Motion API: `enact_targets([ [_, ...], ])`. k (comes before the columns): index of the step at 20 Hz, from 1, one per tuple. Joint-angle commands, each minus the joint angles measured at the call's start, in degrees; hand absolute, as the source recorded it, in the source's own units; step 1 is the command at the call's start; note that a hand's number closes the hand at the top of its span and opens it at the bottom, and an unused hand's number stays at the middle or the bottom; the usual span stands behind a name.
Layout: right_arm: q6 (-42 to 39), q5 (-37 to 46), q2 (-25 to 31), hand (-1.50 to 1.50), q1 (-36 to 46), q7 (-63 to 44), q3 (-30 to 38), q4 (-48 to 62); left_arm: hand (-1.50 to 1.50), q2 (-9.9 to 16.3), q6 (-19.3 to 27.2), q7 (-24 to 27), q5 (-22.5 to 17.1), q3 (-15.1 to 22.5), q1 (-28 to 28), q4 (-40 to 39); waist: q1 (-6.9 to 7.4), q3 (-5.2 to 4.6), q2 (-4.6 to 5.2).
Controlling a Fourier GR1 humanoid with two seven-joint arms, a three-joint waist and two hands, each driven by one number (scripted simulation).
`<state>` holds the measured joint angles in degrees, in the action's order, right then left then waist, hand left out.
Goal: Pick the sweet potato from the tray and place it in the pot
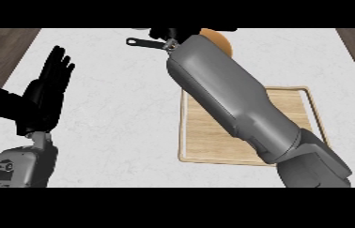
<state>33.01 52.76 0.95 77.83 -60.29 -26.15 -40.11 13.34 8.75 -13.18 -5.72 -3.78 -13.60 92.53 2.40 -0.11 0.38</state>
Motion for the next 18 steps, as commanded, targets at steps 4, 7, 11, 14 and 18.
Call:
enact_targets([
  [4, -0.9, 8.6, -0.9, 1.50, 1.2, -7.7, -2.4, 14.8, 0.00, 0.2, -1.3, 1.4, -1.1, -1.1, 1.0, 0.0, 0.08, -0.04, 0.24],
  [7, 2.5, 6.0, 2.2, 1.50, 0.5, 1.2, 2.8, 19.3, 0.00, 0.8, -0.9, -1.0, -0.9, -1.3, -0.1, 1.5, 0.13, 0.07, 0.46],
  [11, 4.5, 4.1, 1.8, 1.50, -1.6, 5.7, 6.0, 23.0, 0.00, 0.5, -0.5, -2.0, -0.6, -1.1, -0.6, 1.7, -0.02, 0.10, 0.44],
  [14, 9.5, 0.6, 0.3, 1.50, -3.5, 6.0, 10.2, 23.6, 0.00, -0.1, -1.2, -0.1, -0.8, -0.9, -1.6, -0.2, 0.59, 0.11, 0.95],
  [18, 10.3, -6.2, -0.8, -1.50, -7.8, 14.7, 15.7, 21.6, 0.00, -0.1, -0.5, 0.0, 0.4, -0.7, -0.6, 0.2, 0.31, 0.16, 0.79],
])
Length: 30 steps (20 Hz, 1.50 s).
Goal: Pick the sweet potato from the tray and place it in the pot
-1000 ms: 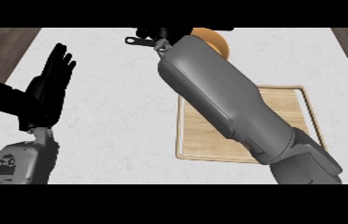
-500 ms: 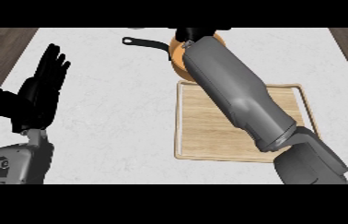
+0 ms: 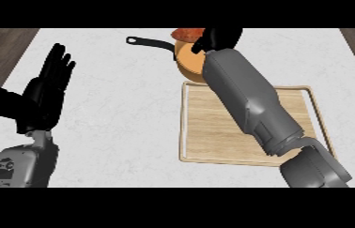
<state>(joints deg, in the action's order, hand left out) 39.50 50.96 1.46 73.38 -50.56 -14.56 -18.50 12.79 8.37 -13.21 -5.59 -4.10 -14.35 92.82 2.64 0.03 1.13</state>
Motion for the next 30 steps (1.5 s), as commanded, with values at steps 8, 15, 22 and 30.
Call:
enact_targets([
  [8, 8.9, -16.9, -0.6, -1.50, -4.2, 24.9, 14.5, -9.7, 0.00, -0.6, -0.2, -0.4, 0.3, 0.8, 1.1, 0.9, 0.52, 0.14, 0.05],
  [15, 11.7, -28.0, -0.9, -1.50, -10.9, 40.8, 22.5, -16.7, 0.00, -0.6, 0.5, -0.4, 0.7, -0.3, 0.7, -0.5, -1.04, 0.08, -0.39],
  [22, 2.6, -31.7, 3.0, -1.50, -17.6, 41.5, 22.4, -26.1, 0.00, -1.0, -0.3, 3.2, 1.3, -1.5, 3.7, -1.8, -2.80, -0.03, -1.25],
  [30, -6.1, -33.4, 6.8, -1.50, -33.8, 38.0, 18.7, -46.4, 0.00, -0.3, -1.3, -0.1, -0.1, -2.9, 2.5, -0.1, -3.28, -0.03, -1.40],
])
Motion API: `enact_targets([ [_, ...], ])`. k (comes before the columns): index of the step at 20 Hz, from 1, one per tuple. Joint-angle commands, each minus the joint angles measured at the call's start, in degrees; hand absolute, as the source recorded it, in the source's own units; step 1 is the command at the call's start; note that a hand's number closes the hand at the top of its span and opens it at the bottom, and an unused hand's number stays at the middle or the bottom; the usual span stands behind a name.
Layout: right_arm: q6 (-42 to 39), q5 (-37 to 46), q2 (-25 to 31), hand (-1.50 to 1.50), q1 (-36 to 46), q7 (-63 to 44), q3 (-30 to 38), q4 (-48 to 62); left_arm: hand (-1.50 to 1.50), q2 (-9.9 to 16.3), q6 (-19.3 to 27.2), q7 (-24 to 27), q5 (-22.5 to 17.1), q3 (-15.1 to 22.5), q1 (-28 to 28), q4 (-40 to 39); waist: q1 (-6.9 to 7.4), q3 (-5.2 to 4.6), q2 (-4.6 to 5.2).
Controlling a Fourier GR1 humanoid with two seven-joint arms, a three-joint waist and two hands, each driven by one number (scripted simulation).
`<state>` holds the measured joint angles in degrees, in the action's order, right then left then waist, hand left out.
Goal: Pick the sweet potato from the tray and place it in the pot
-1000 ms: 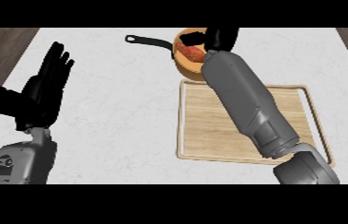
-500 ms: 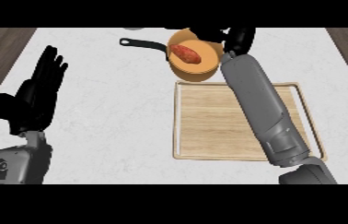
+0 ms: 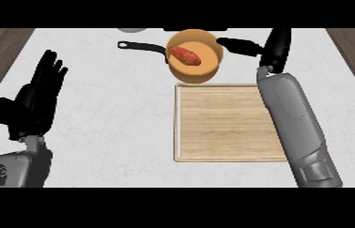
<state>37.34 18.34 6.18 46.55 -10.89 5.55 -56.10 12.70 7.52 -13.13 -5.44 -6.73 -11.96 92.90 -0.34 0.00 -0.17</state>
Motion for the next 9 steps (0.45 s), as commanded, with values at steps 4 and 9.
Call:
enact_targets([
  [4, -5.8, -1.3, 2.7, -1.50, -10.7, -1.6, -1.7, -12.7, 0.00, -2.0, 1.7, -1.3, 2.7, 1.8, 0.7, 2.9, 0.26, 0.01, 0.08],
  [9, -8.1, -0.8, 5.1, -1.50, -12.5, -6.5, -0.8, -17.9, 0.00, -1.1, 0.0, -1.7, 1.3, -0.4, -2.0, -0.5, 0.32, 0.00, 0.14],
])
